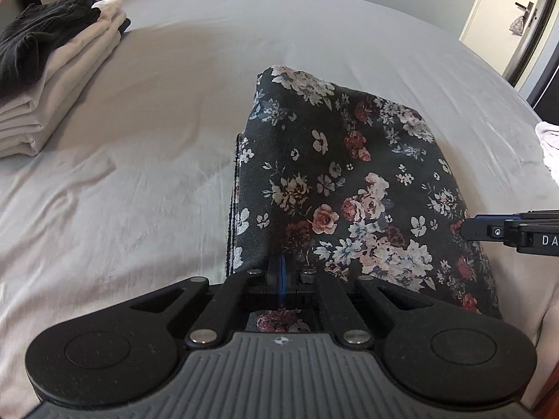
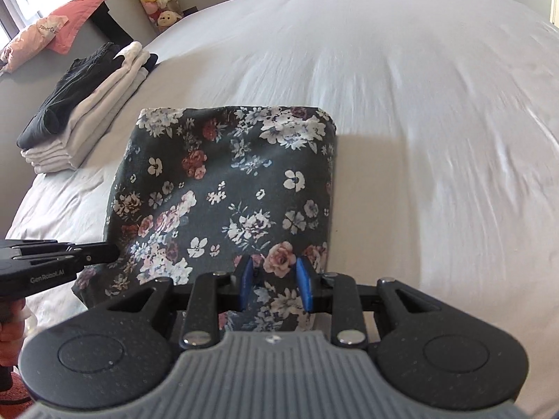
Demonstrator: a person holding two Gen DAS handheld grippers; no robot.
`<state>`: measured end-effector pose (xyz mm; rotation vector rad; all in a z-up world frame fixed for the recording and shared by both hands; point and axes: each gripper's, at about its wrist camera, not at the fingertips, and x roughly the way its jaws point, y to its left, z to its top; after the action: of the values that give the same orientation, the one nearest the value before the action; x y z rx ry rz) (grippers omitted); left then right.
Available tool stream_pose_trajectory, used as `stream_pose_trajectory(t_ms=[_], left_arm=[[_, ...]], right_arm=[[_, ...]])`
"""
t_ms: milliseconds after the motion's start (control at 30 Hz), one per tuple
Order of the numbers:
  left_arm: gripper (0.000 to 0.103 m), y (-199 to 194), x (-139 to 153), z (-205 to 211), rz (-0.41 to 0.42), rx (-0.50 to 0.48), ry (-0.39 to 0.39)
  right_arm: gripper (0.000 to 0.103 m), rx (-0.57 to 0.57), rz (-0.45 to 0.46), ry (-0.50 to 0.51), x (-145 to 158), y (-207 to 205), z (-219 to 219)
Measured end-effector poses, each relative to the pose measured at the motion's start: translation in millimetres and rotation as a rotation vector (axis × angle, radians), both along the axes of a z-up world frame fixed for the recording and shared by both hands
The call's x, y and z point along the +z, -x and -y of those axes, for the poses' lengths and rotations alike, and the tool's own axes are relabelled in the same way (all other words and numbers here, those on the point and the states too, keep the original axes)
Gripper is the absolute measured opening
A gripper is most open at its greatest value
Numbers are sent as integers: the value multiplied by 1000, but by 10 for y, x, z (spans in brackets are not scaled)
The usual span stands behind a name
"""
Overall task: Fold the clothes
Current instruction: 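Lower the folded jeans bundle onto the bed and open both grippers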
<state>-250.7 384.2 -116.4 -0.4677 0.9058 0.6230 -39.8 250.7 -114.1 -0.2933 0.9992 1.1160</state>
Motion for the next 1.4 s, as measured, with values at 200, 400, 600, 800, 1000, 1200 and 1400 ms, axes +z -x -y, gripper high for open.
stream_pose_trajectory(t_ms=[200, 400, 600, 800, 1000, 1200, 1400], left_arm=[[3, -11, -17, 21, -27, -9, -15], [2, 119, 193, 69, 58, -33, -47], [5, 0, 549, -164, 256, 0, -101], [5, -424, 416, -473, 279, 33, -82], [2, -525, 114, -613, 202, 42, -69], [2, -565, -116, -710, 162, 43, -26], [2, -478, 23, -666, 191, 56, -34]], right_arm=[[32, 38, -3, 51, -216, -28, -91], [31, 14, 0, 36, -68, -58, 28], [31, -11, 116, -83, 254, -110, 66], [24, -7, 162, -133, 298, -298, -310], [22, -22, 123, -79, 54, -524, -567], [24, -11, 91, -37, -144, -565, -690], [24, -18, 89, -40, -121, -568, -657]])
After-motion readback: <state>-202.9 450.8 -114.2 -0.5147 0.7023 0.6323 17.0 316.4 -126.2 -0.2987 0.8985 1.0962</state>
